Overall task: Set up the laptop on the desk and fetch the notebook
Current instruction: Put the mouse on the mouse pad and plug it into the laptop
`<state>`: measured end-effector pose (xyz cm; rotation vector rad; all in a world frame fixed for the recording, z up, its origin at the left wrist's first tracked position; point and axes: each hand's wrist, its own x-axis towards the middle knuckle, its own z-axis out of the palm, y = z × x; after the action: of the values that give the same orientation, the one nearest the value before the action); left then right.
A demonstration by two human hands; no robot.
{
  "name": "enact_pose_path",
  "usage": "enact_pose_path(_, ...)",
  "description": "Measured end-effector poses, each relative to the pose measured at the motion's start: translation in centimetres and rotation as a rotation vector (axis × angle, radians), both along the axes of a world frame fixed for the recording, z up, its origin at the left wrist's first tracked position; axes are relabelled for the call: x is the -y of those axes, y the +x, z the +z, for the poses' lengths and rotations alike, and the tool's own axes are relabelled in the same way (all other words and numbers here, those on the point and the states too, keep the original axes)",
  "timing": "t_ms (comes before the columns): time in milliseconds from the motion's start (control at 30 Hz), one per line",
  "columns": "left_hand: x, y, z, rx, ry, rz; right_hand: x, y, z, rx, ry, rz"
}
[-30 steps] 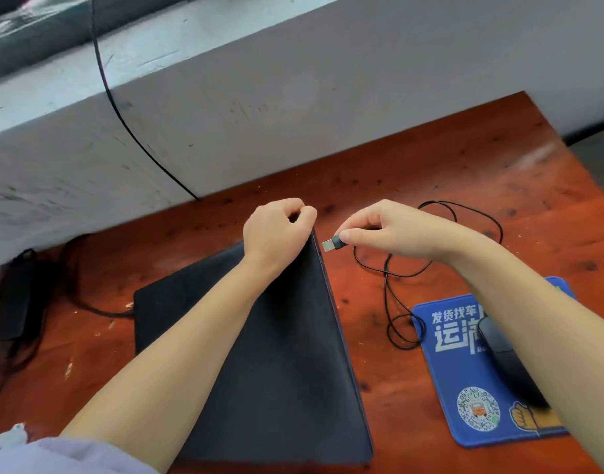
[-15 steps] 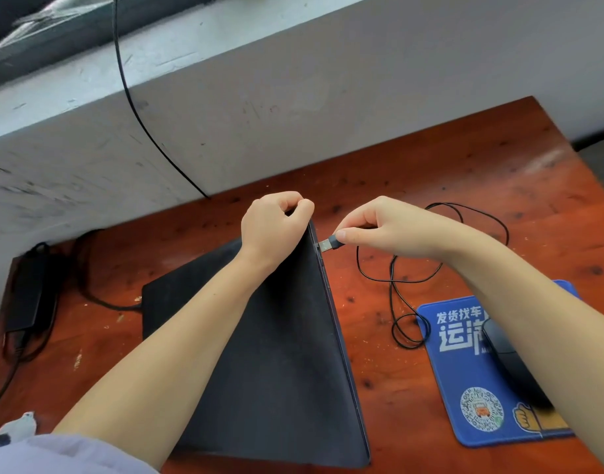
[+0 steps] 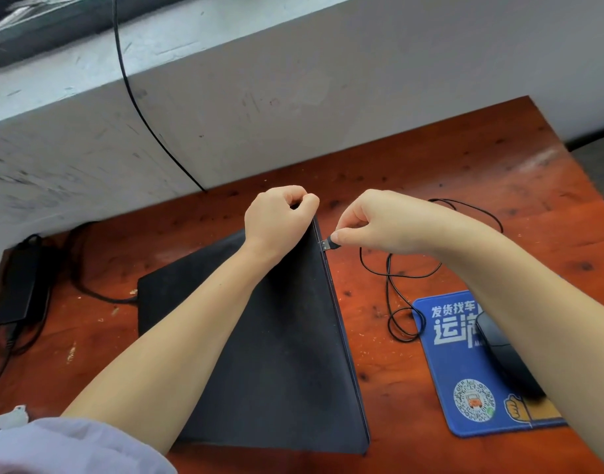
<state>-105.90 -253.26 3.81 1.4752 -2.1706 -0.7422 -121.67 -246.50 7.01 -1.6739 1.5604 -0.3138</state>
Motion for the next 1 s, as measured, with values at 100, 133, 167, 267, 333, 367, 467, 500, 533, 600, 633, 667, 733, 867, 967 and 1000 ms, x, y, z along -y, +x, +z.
enact_pose_path(100, 0.1, -0.2, -0.3, 0.016, -0.01, 0.006, 0.2, 0.3, 0.4, -0.057, 0.012, 0.008)
enact_pose_path(133, 0.2, -0.1, -0.5, 0.022, -0.017, 0.007, 0.2, 0.4, 0.4, -0.064, 0.021, 0.008)
enact_pose_path(167, 0.2, -0.1, -0.6, 0.026, -0.021, 0.007, 0.2, 0.4, 0.4, -0.073, 0.029, 0.001)
enact_pose_path(267, 0.2, -0.1, -0.8, 0.032, -0.02, 0.005, 0.0, 0.6, 0.0, -0.08, 0.026, -0.052)
enact_pose_path(333, 0.3, -0.2, -0.8, 0.034, -0.02, 0.006, 0.0, 0.6, -0.1, -0.061, 0.022, -0.073)
enact_pose_path(367, 0.3, -0.2, -0.7, 0.036, -0.02, 0.005, 0.0, 0.6, -0.2, -0.049, 0.024, -0.075)
enact_pose_path(467, 0.4, -0.1, -0.6, 0.044, -0.024, 0.011, -0.2, 0.2, -0.2, 0.025, 0.044, -0.056)
enact_pose_path(500, 0.4, 0.0, -0.5, 0.042, -0.024, 0.015, -0.3, 0.1, -0.2, 0.062, 0.061, -0.057)
enact_pose_path(533, 0.4, 0.0, -0.5, 0.039, -0.024, 0.016, -0.5, 0.0, -0.2, 0.088, 0.071, -0.059)
enact_pose_path(600, 0.3, 0.0, -0.3, 0.035, -0.024, 0.016, -0.7, 0.0, 0.0, 0.092, 0.074, -0.052)
enact_pose_path(633, 0.2, 0.0, -0.4, 0.035, -0.024, 0.015, -0.6, 0.0, 0.1, 0.082, 0.069, -0.046)
enact_pose_path(667, 0.1, -0.1, -0.4, 0.035, -0.026, 0.014, -0.5, 0.0, 0.1, 0.07, 0.065, -0.038)
enact_pose_path(733, 0.0, -0.1, -0.6, 0.037, -0.026, 0.009, -0.4, 0.0, 0.1, 0.049, 0.063, -0.034)
enact_pose_path(867, 0.3, -0.1, -0.6, 0.044, -0.026, 0.011, -1.0, 0.4, -0.5, 0.011, -0.004, -0.083)
enact_pose_path(967, 0.1, -0.2, -0.6, 0.043, -0.023, 0.006, -1.3, 0.5, -0.4, 0.007, -0.027, -0.07)
enact_pose_path(1000, 0.0, -0.2, -0.6, 0.043, -0.023, -0.001, -1.2, 0.4, -0.2, 0.006, -0.013, -0.058)
